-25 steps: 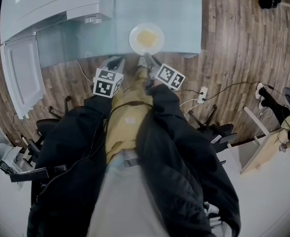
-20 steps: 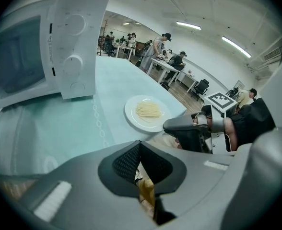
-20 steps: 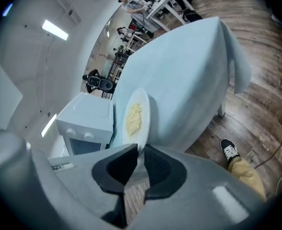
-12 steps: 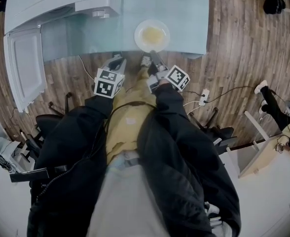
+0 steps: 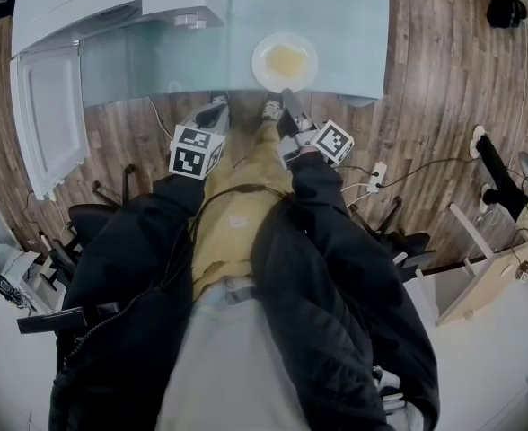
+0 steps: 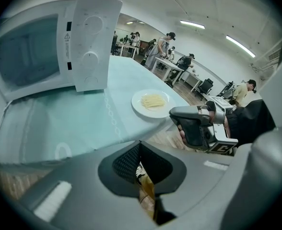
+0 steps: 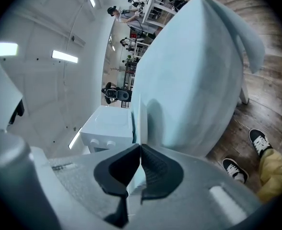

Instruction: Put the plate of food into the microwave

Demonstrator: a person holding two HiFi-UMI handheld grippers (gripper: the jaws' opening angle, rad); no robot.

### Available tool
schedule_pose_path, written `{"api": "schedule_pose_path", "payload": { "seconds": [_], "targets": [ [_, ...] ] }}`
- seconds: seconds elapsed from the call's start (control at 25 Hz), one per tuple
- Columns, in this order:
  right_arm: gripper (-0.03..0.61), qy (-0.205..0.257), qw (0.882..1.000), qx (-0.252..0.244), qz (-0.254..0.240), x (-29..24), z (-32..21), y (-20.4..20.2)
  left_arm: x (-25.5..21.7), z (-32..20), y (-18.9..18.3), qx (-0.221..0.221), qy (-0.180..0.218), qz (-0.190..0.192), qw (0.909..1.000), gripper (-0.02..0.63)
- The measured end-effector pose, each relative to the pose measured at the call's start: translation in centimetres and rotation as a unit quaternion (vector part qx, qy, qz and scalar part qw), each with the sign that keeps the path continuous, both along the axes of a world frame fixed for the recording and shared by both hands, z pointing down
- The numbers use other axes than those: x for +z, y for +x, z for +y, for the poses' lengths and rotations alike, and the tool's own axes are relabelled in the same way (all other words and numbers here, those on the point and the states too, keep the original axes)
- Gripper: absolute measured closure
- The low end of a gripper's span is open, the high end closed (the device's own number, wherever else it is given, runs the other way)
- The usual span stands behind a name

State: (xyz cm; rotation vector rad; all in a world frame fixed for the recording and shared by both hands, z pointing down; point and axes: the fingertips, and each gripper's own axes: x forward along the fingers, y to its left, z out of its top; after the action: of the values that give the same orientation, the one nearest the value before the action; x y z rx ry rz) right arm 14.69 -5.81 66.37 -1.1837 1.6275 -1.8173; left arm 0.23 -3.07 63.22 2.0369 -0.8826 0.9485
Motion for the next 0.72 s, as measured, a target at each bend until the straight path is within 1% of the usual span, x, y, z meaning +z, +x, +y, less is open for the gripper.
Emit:
{"api": "schedule_pose_path", "payload": {
  "seconds": [0.24,0.44,0.6,0.72],
  "targets": [
    [0.568,0.010,1.000,-0.010,-0.025,-0.3,0.8,-0.3,0.4,0.0,-0.1,0.004,-0.005,-0.002,1.0000,0.617],
    [0.568,-0.009,0.999,-0.004,-0.040,1.0,3.7,-0.2,0.6,0.3,-0.1,0.006,-0.010,-0.003,0.9999,0.617],
    [0.563,-0.027,0.999,0.014,-0.043,2.2,3.7,-0.1,0.8,0.4,-0.2,0.006,-0.014,-0.006,0.9999,0.617],
    [0.560,-0.021,0.999,0.014,-0.039,2.5,3.3,0.0,1.0,0.4,-0.3,0.006,-0.016,-0.007,0.9998,0.617]
  ]
}}
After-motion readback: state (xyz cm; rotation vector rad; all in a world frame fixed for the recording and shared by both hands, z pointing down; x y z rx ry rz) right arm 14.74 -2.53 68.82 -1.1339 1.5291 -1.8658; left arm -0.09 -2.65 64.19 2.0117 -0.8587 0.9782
